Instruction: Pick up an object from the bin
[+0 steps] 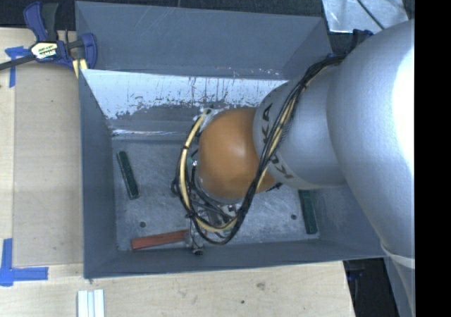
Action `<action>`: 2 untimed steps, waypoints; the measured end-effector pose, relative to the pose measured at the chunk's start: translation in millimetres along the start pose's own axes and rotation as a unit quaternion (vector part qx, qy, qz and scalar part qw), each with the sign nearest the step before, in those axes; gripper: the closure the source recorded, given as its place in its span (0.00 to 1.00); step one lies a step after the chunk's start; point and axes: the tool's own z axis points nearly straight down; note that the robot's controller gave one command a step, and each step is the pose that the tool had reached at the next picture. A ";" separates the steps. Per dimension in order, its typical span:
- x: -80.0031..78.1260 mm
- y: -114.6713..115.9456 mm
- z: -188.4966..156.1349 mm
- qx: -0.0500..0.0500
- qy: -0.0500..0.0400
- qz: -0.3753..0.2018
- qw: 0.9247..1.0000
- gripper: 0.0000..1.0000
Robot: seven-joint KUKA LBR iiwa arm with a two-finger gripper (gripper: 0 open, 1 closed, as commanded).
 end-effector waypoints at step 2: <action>1.4 0.8 1.8 -0.001 0.006 -0.030 1.000 1.00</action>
Offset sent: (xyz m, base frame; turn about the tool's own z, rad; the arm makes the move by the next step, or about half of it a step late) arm -0.0027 -0.0001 -0.0047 -0.0606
